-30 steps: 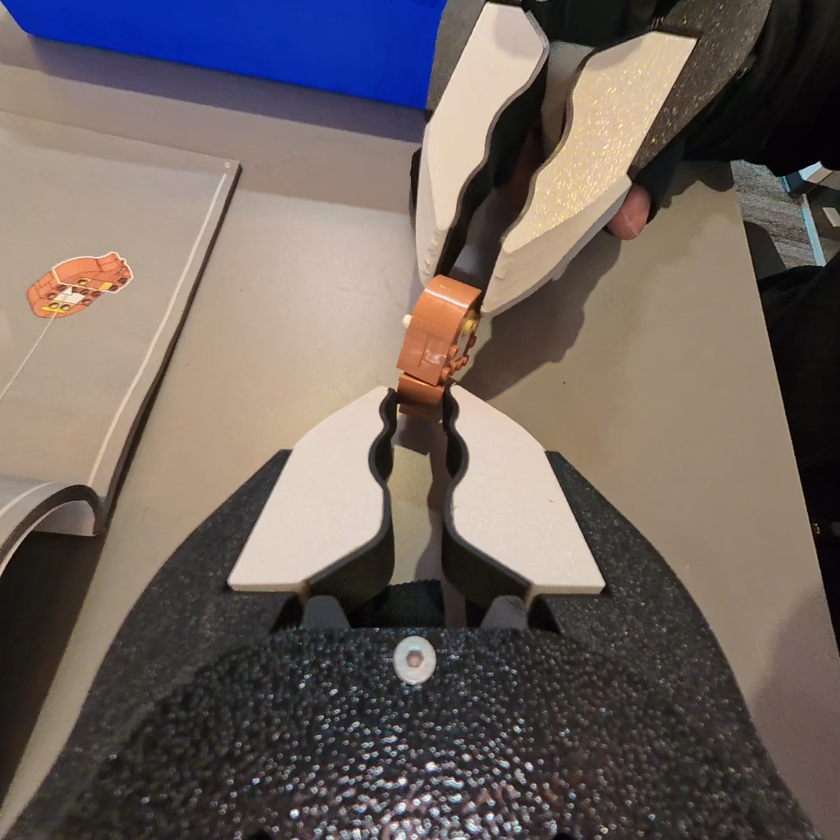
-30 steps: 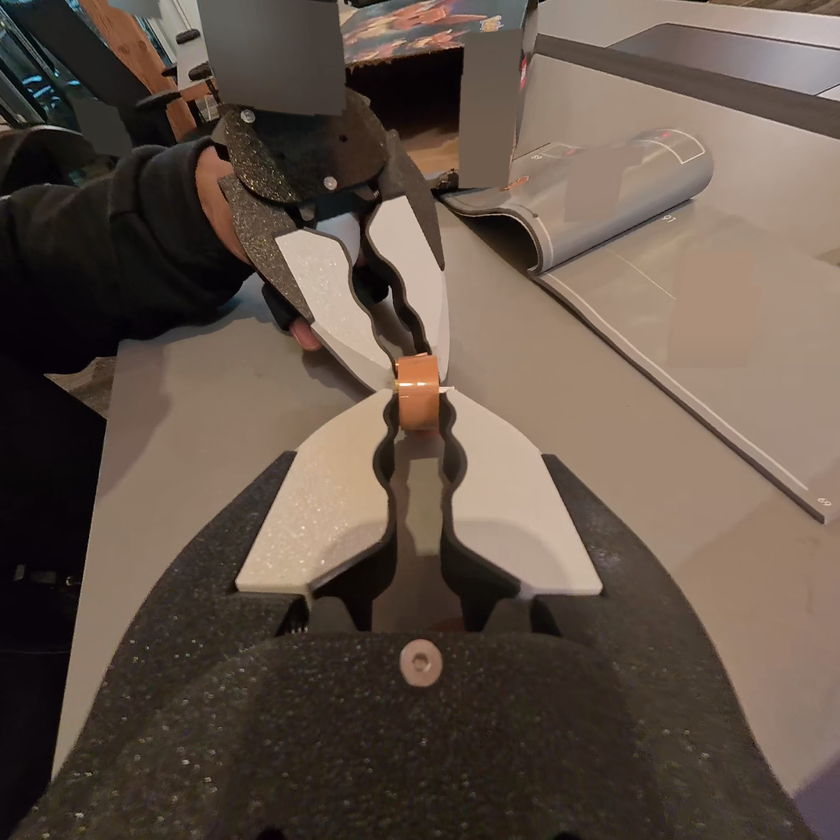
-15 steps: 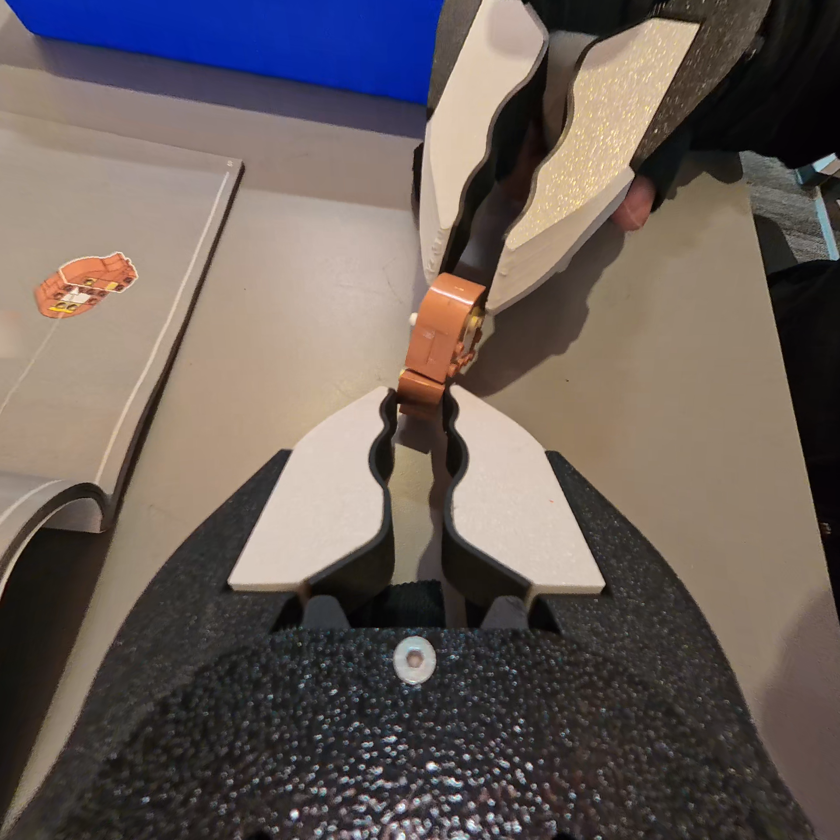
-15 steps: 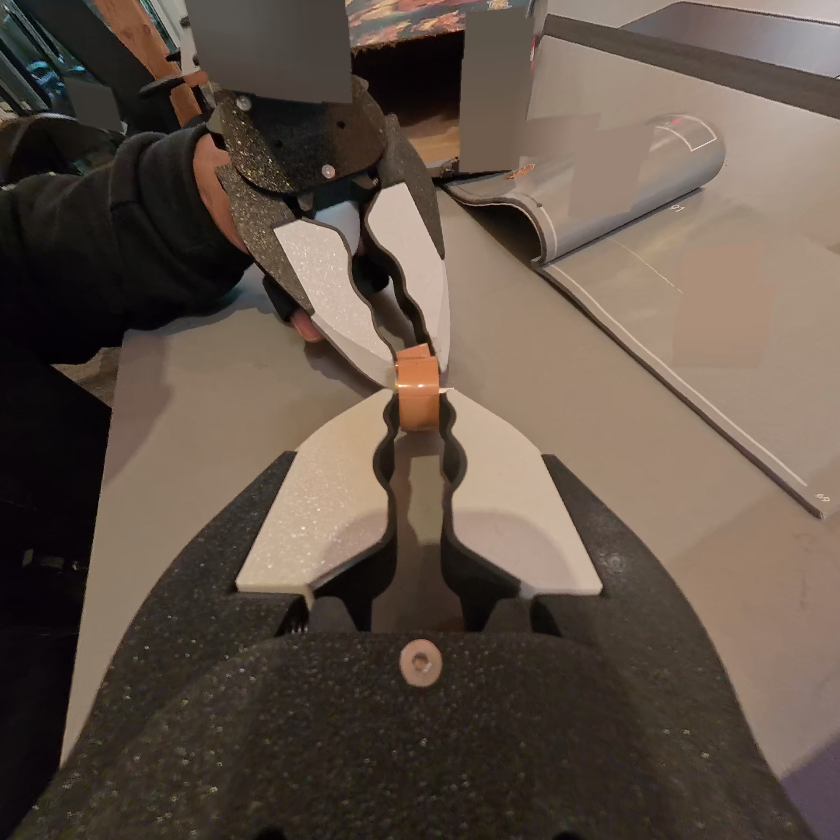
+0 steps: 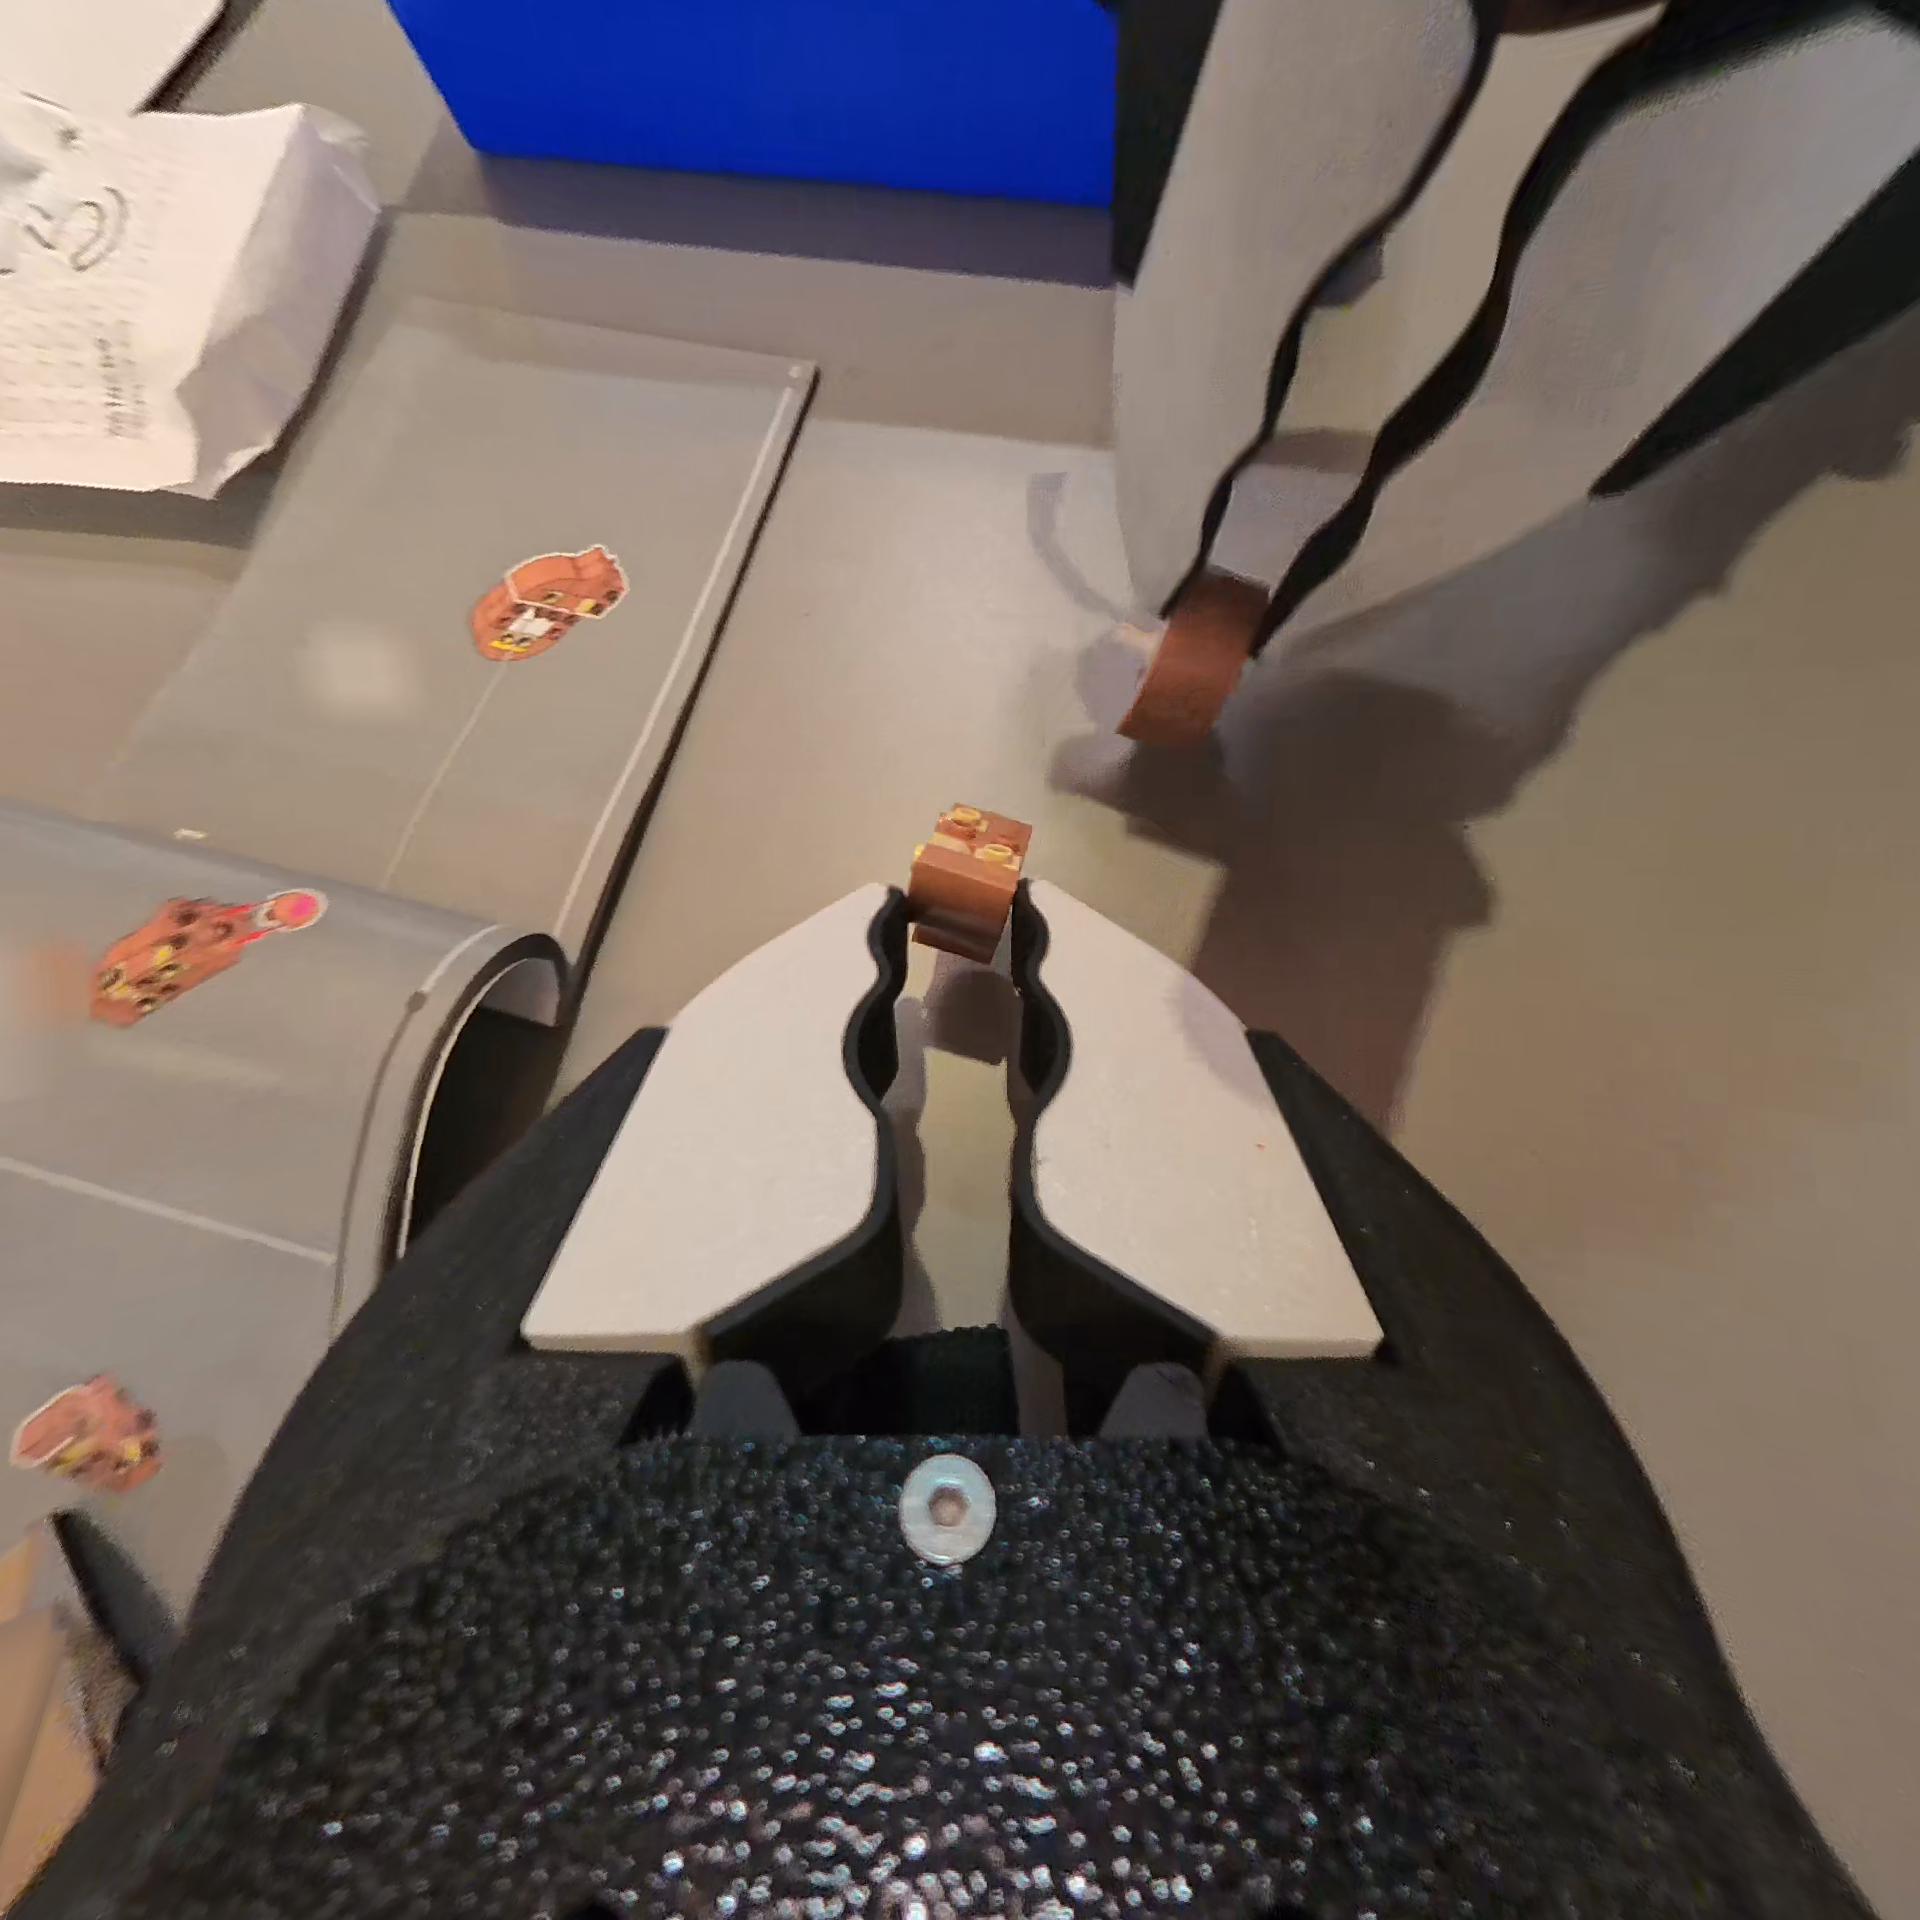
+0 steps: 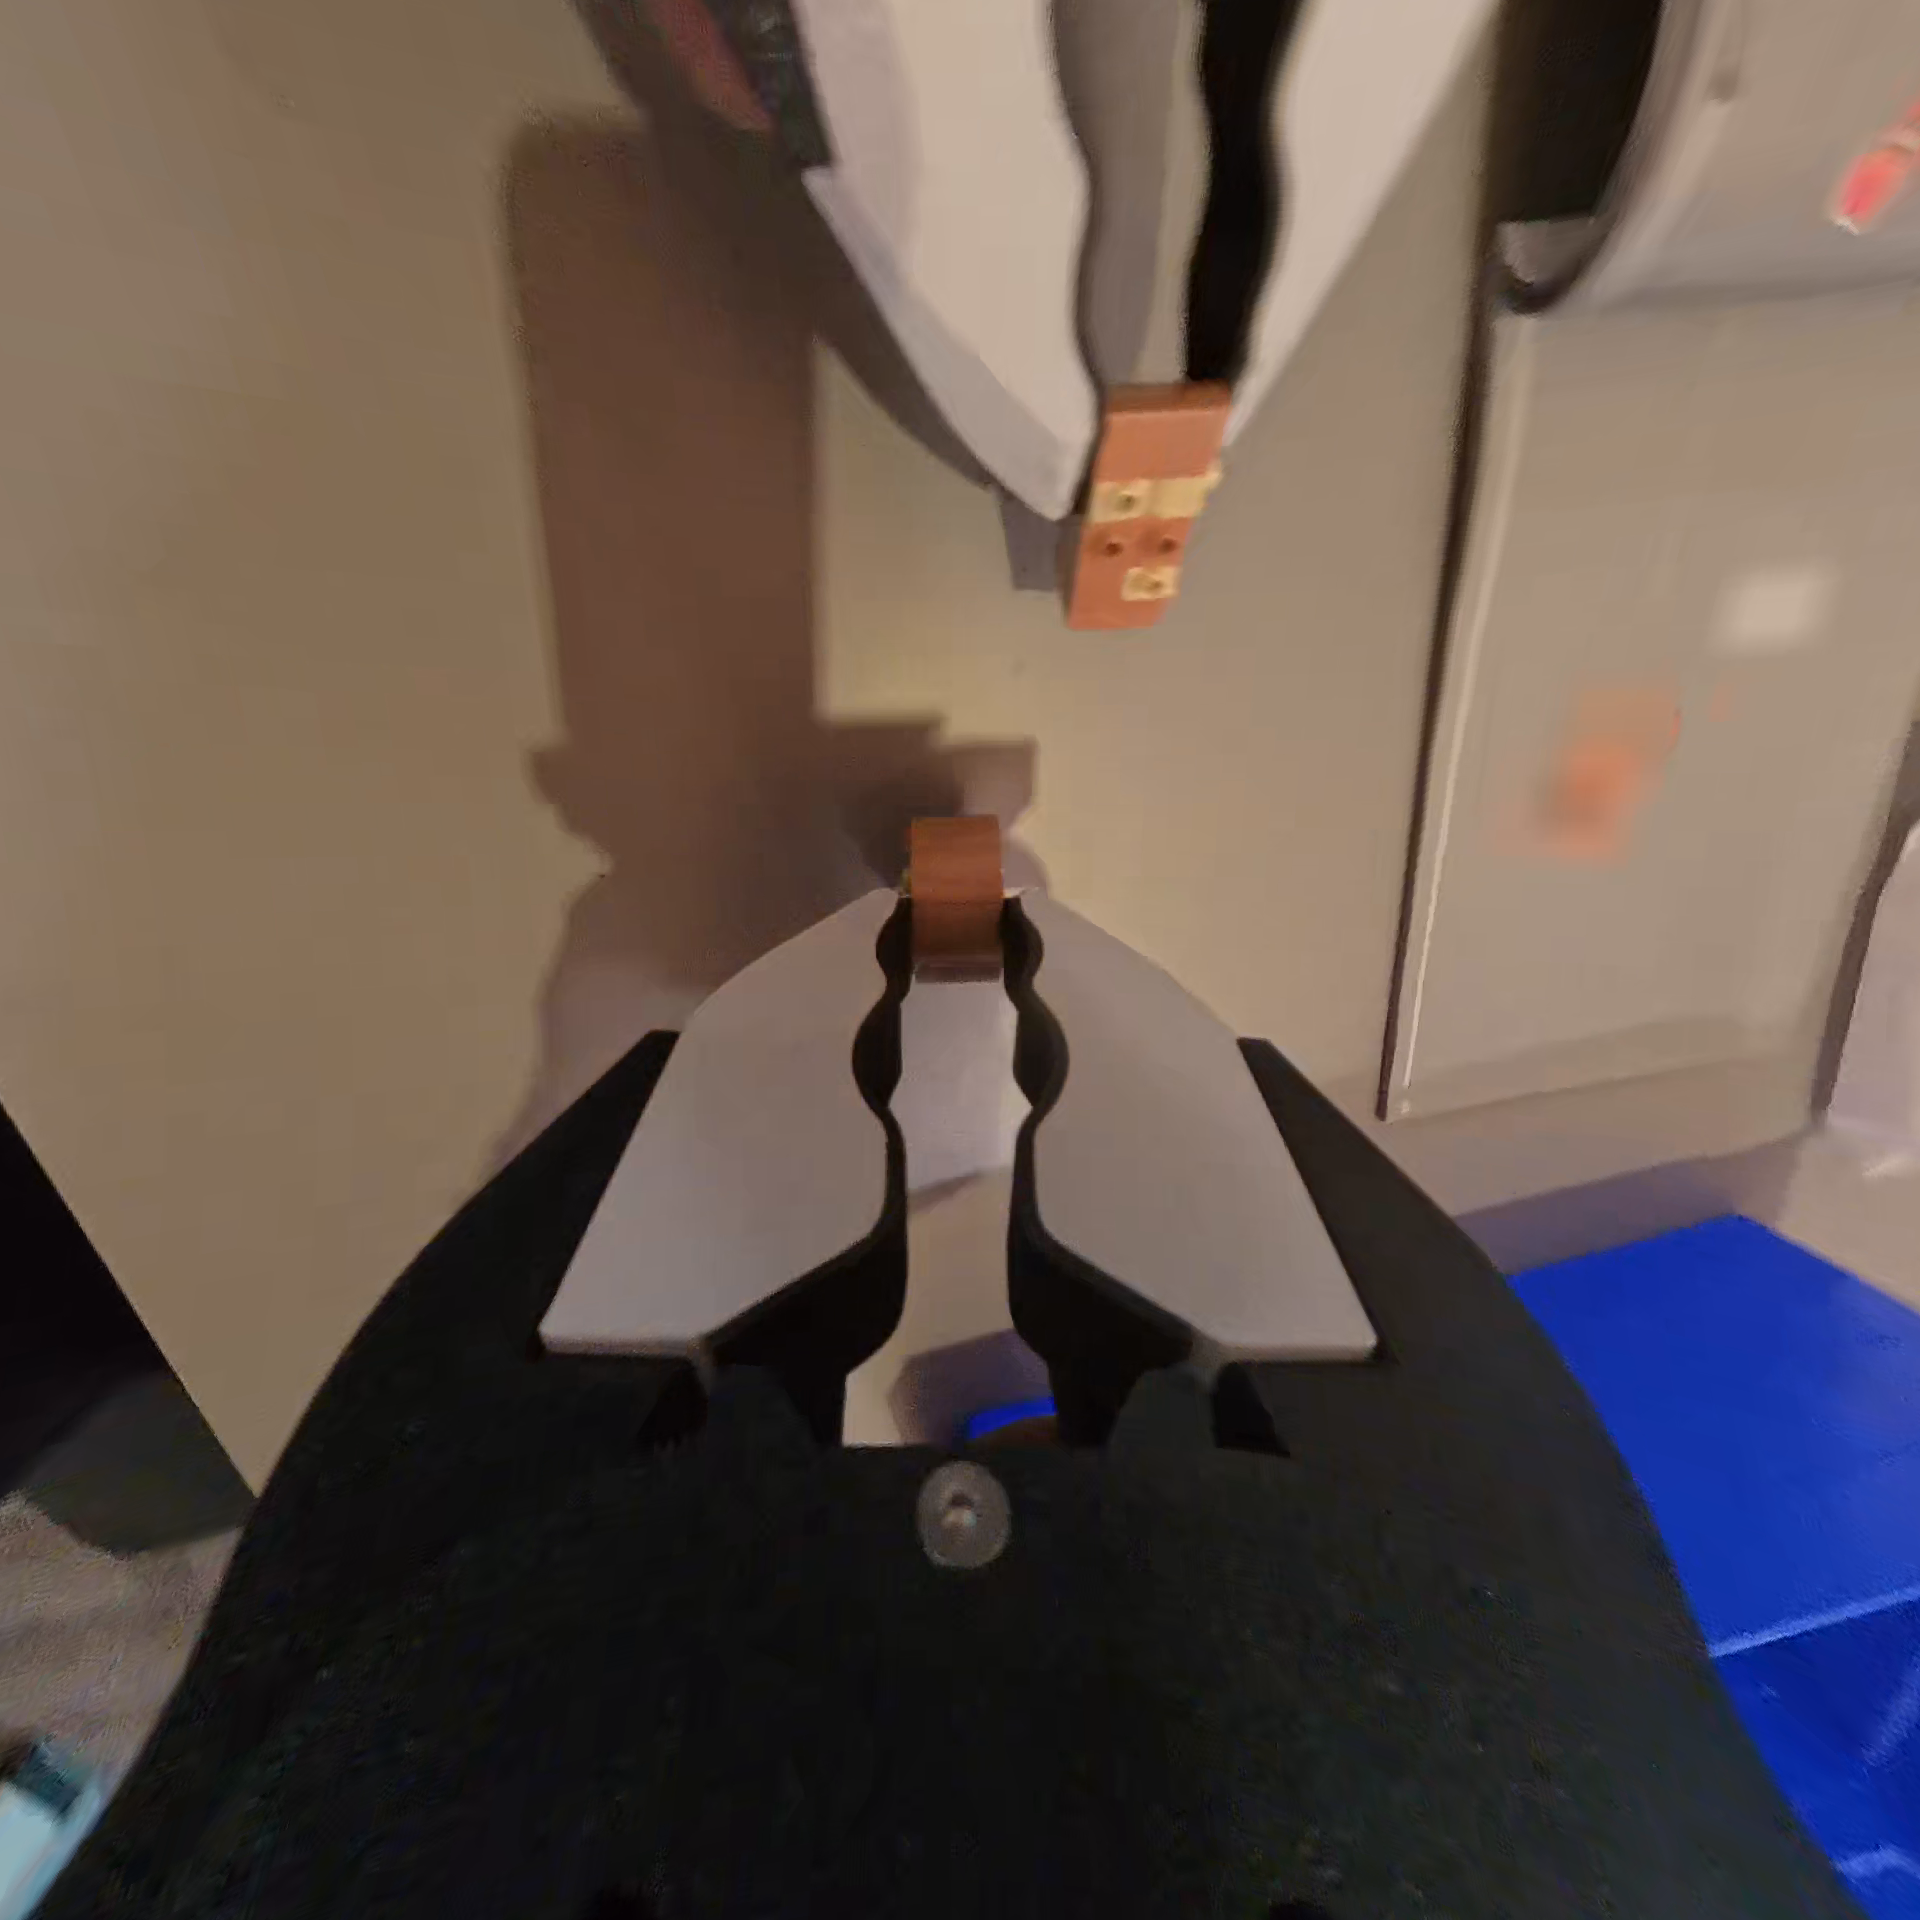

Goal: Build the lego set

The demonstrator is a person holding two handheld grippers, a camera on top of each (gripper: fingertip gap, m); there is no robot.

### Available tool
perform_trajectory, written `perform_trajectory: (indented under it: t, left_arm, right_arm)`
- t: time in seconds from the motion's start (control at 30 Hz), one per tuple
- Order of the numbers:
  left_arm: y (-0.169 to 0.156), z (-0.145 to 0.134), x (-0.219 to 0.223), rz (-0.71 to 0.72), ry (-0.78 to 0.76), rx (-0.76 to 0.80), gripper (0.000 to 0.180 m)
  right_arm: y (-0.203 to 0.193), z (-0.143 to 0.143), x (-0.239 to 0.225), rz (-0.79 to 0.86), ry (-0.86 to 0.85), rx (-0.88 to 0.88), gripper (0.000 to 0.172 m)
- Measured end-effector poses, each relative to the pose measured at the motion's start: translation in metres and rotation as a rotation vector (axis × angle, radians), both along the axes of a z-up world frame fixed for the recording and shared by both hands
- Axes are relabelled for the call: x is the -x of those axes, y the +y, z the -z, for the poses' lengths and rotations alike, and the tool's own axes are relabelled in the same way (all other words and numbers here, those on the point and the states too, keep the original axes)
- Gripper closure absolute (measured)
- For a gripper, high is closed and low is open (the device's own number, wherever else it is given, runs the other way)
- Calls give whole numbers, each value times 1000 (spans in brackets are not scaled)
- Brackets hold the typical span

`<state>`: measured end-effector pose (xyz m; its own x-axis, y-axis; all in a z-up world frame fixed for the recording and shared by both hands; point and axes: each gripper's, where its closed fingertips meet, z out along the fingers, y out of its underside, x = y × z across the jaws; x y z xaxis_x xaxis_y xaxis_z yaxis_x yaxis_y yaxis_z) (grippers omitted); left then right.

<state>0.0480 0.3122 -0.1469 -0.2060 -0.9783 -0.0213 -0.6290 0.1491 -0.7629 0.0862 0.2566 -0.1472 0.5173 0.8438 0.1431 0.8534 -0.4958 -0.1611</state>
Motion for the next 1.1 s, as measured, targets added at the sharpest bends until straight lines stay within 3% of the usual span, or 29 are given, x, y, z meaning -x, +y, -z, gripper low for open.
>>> perform_trajectory:
  t: [0.03, 0.2, 0.37, 0.6, 0.77, 0.87, 0.93, 1.0, 1.1]
  left_arm:
    - [0, -1, 3, -8, -13, 5, 162]
    - [-8, -4, 24, -22, -67, 21, 162]
    - [-5, -2, 49, -87, -100, 37, 162]
    - [-9, 2, 70, -130, -143, 83, 162]
    - [-19, 3, 70, -90, -141, 72, 162]
    - [-20, 3, 68, -91, -139, 64, 162]
    - [-21, 2, 68, -92, -149, 67, 162]
    - [-22, 1, 69, -100, -155, 70, 162]
    - [-20, 1, 73, -137, -145, 64, 162]
  right_arm:
    - [0, 3, 4, -36, -43, 22, 155]
    - [-2, 13, 25, -175, -156, 98, 155]
    - [8, 12, 48, -202, -111, 90, 155]
    - [11, -3, 55, -92, 168, -12, 138]
    - [3, 19, 50, 57, 370, -62, 131]
    - [14, 26, 55, 101, 465, -137, 137]
    - [19, 30, 55, 99, 446, -160, 149]
    - [19, 26, 52, 50, 383, -157, 150]
    - [16, 14, 40, -94, 149, -115, 150]
